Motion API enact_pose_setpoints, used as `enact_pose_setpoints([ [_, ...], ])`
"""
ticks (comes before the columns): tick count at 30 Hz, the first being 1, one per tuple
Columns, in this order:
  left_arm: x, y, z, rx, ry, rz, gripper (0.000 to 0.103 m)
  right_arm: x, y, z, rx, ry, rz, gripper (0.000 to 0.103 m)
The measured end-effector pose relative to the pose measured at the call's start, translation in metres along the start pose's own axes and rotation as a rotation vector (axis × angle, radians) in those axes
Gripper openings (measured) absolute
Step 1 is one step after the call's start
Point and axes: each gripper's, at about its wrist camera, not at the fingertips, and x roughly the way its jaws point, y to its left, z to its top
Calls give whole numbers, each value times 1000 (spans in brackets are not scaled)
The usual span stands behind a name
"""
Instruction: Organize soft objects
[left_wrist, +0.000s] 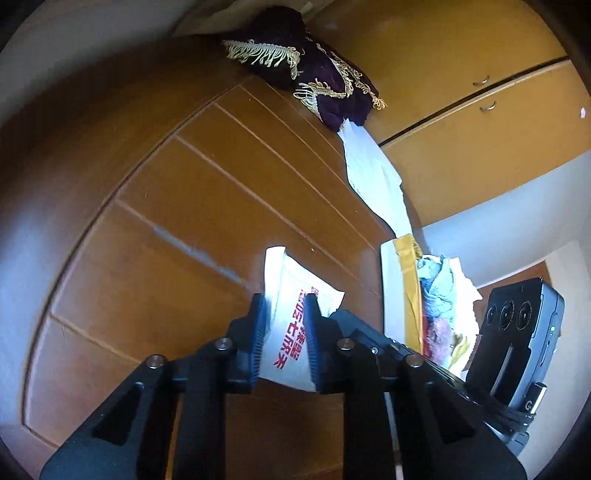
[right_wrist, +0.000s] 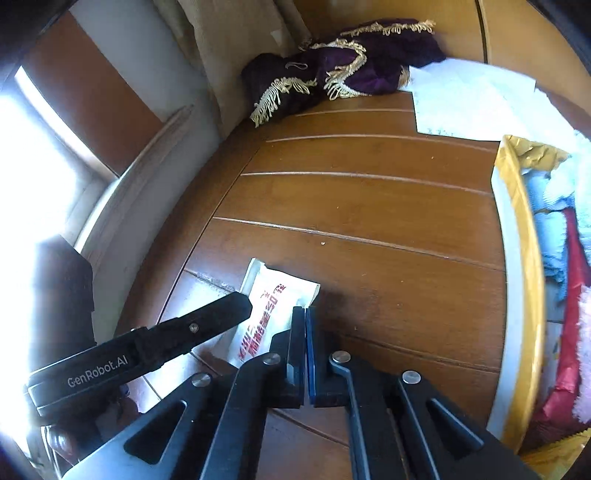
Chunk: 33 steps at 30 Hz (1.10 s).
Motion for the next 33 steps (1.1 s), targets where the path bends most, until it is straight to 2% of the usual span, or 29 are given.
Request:
enact_pose_setpoints([
  [9,-17,-30,-23,45,-24,-20,16,-40,-16,-20,19,-68,32,1],
  [18,-34,-104,-58,213,-25,-59,16,-122,-42,-56,56,-228,-26,1],
  [24,-18,-147,-87,308,40,-84,16,-158,-72,-81,98,-289,-115,1],
  [30,12,-173,-114,368,110,-101,16,-170,-114,-96,163,-287,-160,2],
  [33,30,-179,-123,381,171,-111,16,-167,-125,-100,183,-271,-114,2],
])
